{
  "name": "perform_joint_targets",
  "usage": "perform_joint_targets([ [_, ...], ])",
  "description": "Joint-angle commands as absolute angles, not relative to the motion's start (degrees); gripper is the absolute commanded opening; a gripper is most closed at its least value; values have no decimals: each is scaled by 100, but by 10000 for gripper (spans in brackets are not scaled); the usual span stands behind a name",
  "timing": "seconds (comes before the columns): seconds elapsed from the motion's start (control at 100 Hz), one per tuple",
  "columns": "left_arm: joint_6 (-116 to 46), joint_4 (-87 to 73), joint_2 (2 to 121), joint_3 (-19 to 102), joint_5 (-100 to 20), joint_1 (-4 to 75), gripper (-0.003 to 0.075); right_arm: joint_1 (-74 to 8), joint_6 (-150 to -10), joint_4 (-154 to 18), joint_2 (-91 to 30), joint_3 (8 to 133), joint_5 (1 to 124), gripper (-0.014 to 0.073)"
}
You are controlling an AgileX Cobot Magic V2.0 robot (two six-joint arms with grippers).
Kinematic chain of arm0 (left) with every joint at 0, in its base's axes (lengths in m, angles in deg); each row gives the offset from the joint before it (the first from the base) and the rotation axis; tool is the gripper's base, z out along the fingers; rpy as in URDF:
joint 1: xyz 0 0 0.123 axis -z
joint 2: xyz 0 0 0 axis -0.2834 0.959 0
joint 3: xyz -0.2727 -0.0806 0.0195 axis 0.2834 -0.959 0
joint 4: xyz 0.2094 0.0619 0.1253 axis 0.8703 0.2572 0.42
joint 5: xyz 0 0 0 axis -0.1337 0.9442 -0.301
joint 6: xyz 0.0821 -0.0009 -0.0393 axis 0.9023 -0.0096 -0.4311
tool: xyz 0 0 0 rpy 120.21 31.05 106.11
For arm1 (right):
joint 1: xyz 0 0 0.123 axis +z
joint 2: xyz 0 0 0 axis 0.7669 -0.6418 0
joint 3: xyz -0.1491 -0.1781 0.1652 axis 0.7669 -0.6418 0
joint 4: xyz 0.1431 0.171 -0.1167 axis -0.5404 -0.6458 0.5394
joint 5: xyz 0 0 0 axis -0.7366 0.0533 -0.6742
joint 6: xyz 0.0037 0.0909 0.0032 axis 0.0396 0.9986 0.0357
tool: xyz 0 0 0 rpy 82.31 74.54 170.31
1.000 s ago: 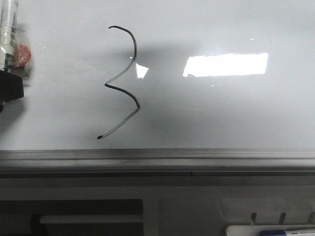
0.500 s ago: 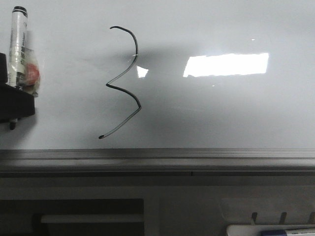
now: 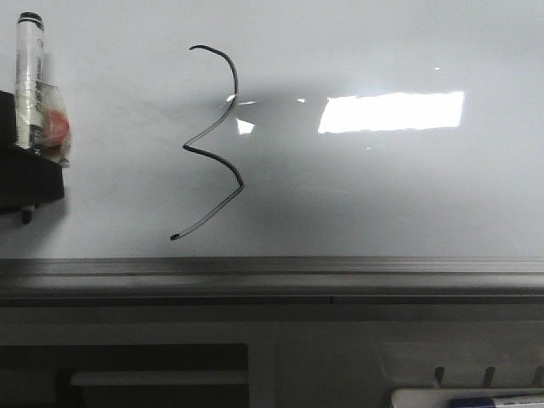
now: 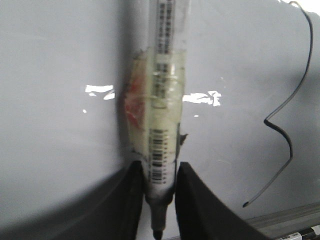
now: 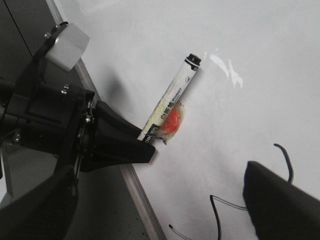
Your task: Write number 3 on whiteboard
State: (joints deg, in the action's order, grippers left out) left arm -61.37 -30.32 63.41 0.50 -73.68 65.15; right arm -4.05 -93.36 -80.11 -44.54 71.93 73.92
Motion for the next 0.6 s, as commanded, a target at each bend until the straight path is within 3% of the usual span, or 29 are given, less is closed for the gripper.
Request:
perform_joint_targets([
  [0.0, -6162, -3005, 6352, 190, -7677, 6544, 346, -417, -9362, -8046, -4272, 7378, 7093, 597],
  [0.09, -6162, -3005, 6352, 190, -7677, 6544, 416, -417, -9362, -8046, -4272, 7378, 7068, 597],
  [0.33, -6083, -3005, 6122, 190, -7677, 6544, 417, -417, -9362, -8016, -4247, 7378, 7059, 570],
  [0.4, -5920, -3005, 5900, 190, -7605, 6544, 417, -417, -9362, -7958, -4197, 7378, 7103, 441],
  [0.53, -5830, -3005, 5411, 169, -7411, 6544, 352, -417, -9362, -7902, -4102, 7367, 7113, -57],
  [0.59, -5804, -3005, 5163, 160, -7349, 6544, 274, -417, -9362, -7889, -4050, 7367, 7079, -57],
])
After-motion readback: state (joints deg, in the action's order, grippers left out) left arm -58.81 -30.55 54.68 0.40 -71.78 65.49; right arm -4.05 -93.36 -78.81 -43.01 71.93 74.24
